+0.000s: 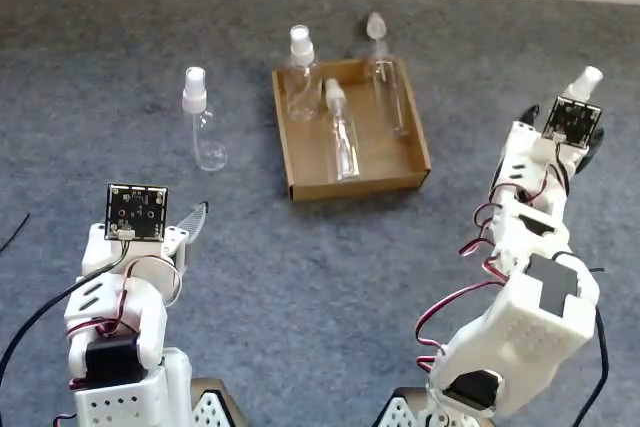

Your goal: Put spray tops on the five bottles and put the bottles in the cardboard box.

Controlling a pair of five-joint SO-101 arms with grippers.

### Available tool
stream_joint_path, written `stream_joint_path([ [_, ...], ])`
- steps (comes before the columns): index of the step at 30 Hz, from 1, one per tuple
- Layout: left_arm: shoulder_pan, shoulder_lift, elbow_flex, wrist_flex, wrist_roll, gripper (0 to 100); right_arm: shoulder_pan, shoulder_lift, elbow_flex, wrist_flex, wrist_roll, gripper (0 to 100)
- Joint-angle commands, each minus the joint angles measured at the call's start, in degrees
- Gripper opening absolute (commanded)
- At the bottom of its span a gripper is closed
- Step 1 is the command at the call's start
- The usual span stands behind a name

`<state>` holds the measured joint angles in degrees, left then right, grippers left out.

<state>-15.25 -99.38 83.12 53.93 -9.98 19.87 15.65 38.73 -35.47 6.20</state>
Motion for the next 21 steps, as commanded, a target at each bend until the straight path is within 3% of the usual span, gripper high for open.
stream_joint_path([
  [1, -0.40, -0.04, -0.22, -1.67, 0.62, 30, 0.66, -8.48, -0.48, 2.95, -0.70, 31.4],
  [6, -0.40, -0.04, -0.22, -1.67, 0.62, 30, -0.04, -26.77, -1.63, 30.02, -0.97, 31.4],
  [13, -0.48, -0.13, -0.22, -1.67, 0.62, 30, -8.13, -44.18, -16.57, 63.87, -0.53, 31.4],
  [17, -0.48, -0.22, -0.22, -1.67, 0.62, 30, -14.11, -42.86, -28.53, 76.70, -0.62, 31.4],
  [21, -0.40, -0.22, -0.22, -1.67, 0.62, 30, -21.67, -37.05, -37.76, 80.48, -0.62, 31.4],
])
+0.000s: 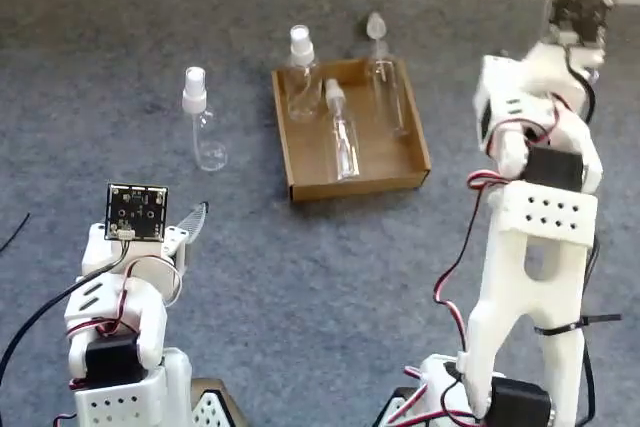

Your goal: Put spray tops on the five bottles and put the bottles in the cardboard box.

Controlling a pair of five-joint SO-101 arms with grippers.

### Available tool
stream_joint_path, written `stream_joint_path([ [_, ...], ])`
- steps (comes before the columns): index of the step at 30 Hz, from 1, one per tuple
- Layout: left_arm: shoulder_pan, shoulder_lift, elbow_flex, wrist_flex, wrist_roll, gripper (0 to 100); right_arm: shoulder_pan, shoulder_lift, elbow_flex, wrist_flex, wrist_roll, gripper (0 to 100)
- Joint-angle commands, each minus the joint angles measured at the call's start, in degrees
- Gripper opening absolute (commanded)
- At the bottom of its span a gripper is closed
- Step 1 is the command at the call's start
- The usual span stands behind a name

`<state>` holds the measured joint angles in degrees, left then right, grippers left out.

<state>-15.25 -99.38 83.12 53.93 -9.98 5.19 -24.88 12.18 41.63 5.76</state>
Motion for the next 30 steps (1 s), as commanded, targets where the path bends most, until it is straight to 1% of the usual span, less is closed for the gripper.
stream_joint_path([
  [1, -0.40, -0.13, -0.22, -1.67, 0.62, 30, -9.01, 6.02, -13.14, 3.56, -0.18, 31.4],
  [6, -0.40, -0.13, -0.22, -1.41, 0.62, 30, -16.48, 22.90, -22.64, 3.56, -0.09, 31.4],
  [11, -0.40, -0.40, 0.84, -1.67, 0.62, 30, -19.91, 41.80, -33.63, 3.47, -0.09, 31.4],
  [16, -0.40, -0.40, 0.92, -1.67, 0.62, 30, -19.91, 57.71, -48.31, 3.56, -0.26, 31.4],
  [21, -0.40, -0.40, 0.92, -1.67, 0.62, 30, -20.00, 68.09, -59.03, 3.65, -0.18, 31.4],
  [28, -0.40, -0.40, 1.01, -1.67, 0.62, 30, -18.77, 76.00, -64.13, 3.65, -0.18, 31.3],
  [30, -0.40, -0.40, 1.01, -1.67, 0.62, 30, -17.89, 77.41, -65.01, 3.56, -0.18, 28.8],
])
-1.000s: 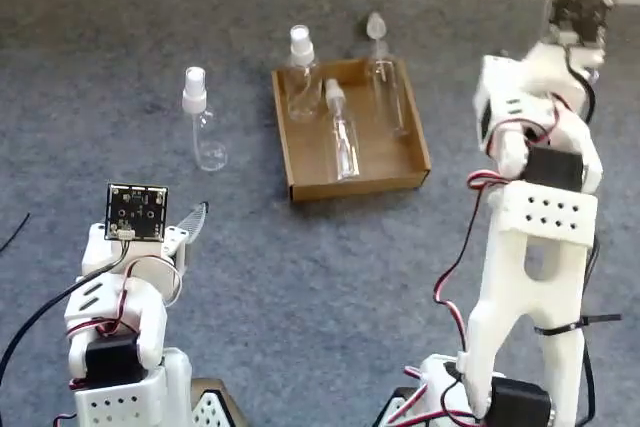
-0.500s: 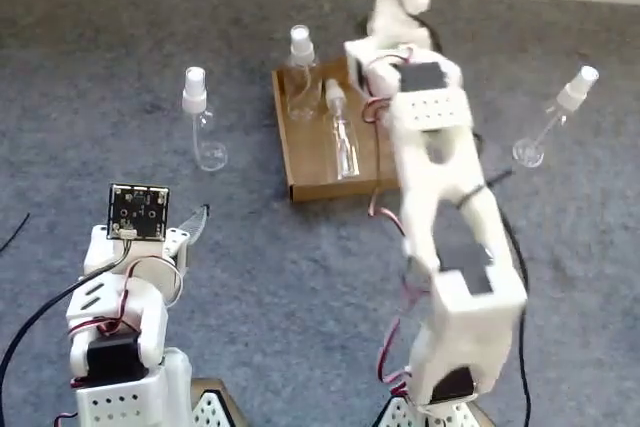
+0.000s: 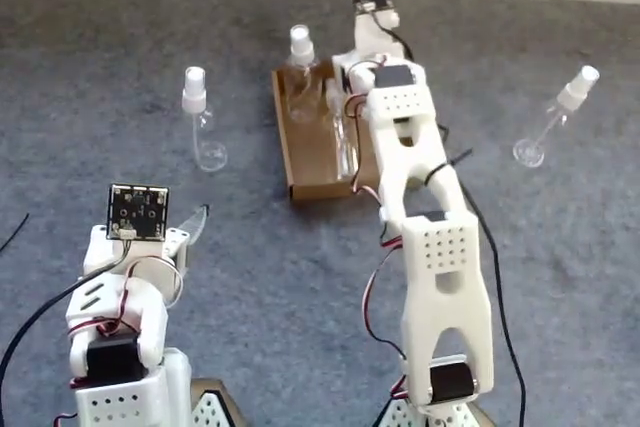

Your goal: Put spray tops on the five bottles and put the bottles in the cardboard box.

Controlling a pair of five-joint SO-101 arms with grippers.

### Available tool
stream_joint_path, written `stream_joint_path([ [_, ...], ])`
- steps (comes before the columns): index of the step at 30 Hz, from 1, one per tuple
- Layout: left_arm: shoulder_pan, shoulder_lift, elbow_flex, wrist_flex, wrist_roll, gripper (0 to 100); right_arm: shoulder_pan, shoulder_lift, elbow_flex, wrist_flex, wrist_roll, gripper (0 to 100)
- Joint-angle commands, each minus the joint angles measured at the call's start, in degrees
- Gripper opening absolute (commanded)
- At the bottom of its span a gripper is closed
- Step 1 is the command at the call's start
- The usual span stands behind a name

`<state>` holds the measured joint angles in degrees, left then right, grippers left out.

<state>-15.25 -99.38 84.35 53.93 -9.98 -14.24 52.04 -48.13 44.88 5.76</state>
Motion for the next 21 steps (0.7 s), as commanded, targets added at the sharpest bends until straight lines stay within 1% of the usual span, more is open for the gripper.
stream_joint_path([
  [1, -0.40, -0.40, -0.22, -1.67, 0.62, 30, 1.89, 1.01, -5.32, 0.13, -0.18, 26.3],
  [8, -0.40, -0.40, -0.13, -1.67, 0.62, 30, 3.82, 4.70, -10.51, 0.31, -0.09, 11.3],
  [13, -0.40, -0.40, -0.13, -1.67, 0.62, 30, 5.05, 5.05, -11.21, 0.31, -0.09, 1.8],
  [16, -0.40, -0.40, -0.13, -1.67, 0.62, 30, 6.02, 4.35, -12.53, 0.48, -0.35, 0.4],
  [21, -0.40, -0.40, -0.13, -1.67, 0.62, 30, 7.08, 2.33, -19.65, 8.66, -0.53, 0.4],
])
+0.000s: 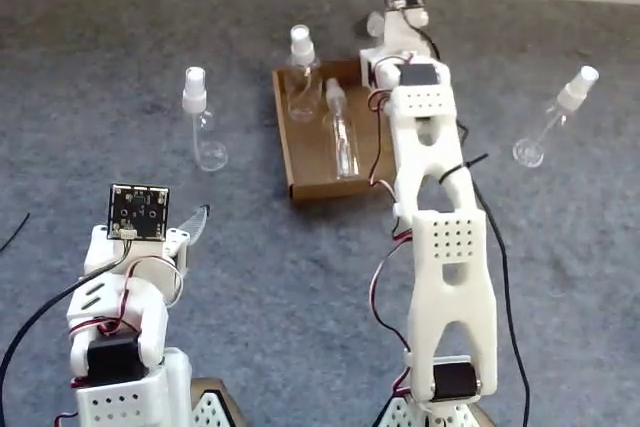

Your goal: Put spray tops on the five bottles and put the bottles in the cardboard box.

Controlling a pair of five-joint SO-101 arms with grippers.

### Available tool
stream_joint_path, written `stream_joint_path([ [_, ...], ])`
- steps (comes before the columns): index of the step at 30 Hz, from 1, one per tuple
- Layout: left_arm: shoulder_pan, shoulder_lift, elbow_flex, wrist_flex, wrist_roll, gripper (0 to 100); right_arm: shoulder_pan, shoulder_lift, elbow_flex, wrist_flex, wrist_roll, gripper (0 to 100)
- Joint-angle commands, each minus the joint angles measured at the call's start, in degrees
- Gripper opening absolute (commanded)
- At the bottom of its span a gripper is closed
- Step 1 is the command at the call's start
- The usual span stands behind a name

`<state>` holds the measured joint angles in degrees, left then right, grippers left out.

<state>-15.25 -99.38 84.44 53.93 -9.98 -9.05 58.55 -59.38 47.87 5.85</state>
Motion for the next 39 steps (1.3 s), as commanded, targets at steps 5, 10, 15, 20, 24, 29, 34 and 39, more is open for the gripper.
stream_joint_path([
  [5, -0.48, -0.40, -0.22, -1.67, 0.62, 30, 1.98, -4.00, -22.81, 15.96, -0.62, 0.4],
  [10, -0.48, -0.40, -0.22, -1.67, 0.62, 30, 1.63, -3.74, -41.80, 28.62, -0.35, 0.4],
  [15, -0.48, -0.40, -0.22, -1.67, 0.62, 30, 2.77, -9.19, -42.07, 38.73, -0.44, 0.4],
  [20, -0.48, -0.40, -0.22, -1.67, 0.62, 30, 4.18, -16.22, -41.71, 48.22, -0.18, 0.4],
  [24, -0.57, -0.40, -0.22, -1.67, 0.62, 30, 7.34, -21.85, -41.71, 53.32, -0.18, 0.4],
  [29, -0.48, -0.40, -0.22, -1.67, 0.62, 30, 16.66, -25.80, -40.75, 53.41, 0.00, 0.4],
  [34, -0.40, -0.40, -0.22, -1.67, 0.62, 30, 21.85, -30.20, -27.47, 53.49, 2.81, 0.4],
  [39, -0.40, -0.31, -0.22, -1.67, 0.62, 30, 21.05, -41.54, -3.12, 53.49, 7.03, 0.4],
])
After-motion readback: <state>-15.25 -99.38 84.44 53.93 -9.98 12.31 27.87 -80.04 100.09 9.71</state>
